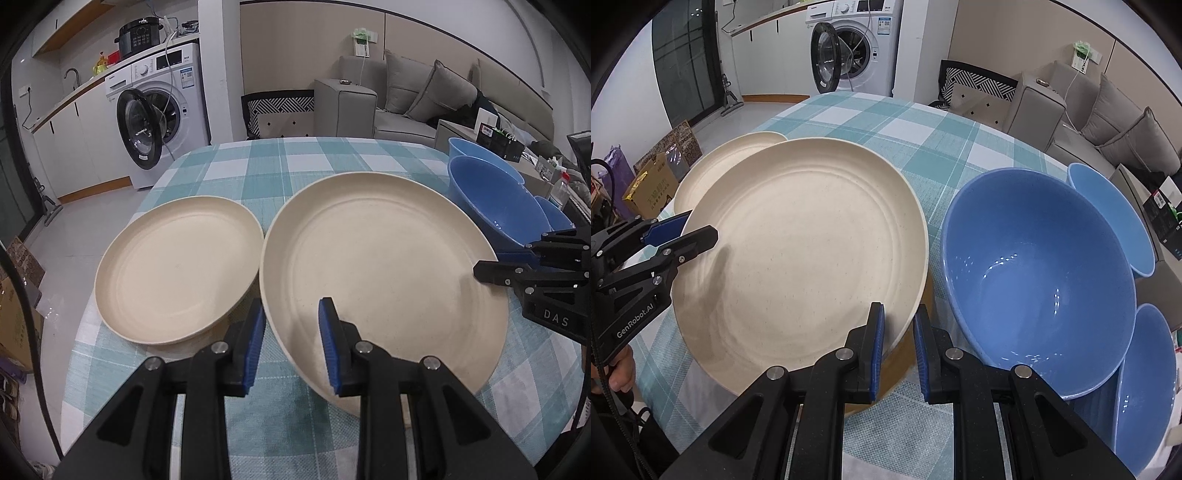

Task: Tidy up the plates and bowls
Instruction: 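Lower the held plate onto the other cream plate and open the right gripper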

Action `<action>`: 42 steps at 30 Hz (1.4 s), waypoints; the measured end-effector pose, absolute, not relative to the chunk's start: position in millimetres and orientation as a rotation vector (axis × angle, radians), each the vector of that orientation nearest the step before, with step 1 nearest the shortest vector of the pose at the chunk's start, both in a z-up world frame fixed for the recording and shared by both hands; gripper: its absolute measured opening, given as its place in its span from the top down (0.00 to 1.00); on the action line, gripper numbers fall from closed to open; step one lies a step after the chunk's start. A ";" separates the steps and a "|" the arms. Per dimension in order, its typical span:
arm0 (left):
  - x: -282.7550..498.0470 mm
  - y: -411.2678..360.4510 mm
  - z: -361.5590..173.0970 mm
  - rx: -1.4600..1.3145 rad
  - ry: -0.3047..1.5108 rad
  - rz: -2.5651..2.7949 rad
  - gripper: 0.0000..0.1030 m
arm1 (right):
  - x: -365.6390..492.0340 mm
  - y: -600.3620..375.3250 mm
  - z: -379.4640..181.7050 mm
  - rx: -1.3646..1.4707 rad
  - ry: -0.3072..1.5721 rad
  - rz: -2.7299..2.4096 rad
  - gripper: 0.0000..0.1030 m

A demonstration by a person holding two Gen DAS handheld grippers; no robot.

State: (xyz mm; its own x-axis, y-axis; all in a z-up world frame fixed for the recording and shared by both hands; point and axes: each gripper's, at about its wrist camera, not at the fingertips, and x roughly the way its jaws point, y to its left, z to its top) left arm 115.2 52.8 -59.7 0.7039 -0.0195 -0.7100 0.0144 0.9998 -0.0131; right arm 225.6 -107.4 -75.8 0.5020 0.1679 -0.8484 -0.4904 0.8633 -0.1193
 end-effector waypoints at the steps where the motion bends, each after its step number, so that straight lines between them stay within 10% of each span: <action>1: 115.8 52.1 -60.5 -0.004 0.792 -0.018 0.74 | 225.5 -107.8 -76.9 -0.370 0.971 0.407 0.85; 42: 118.5 33.4 -80.4 0.079 0.857 -0.017 0.72 | 218.3 -103.0 -103.1 -0.472 0.999 0.329 0.81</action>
State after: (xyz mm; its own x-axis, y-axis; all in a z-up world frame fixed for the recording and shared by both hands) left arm 118.5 33.4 -80.4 0.6551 0.0169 -0.7554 0.0467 0.9969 0.0629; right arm 218.3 -103.0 -103.1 0.5056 0.0495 -0.8613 -0.4714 0.8520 -0.2278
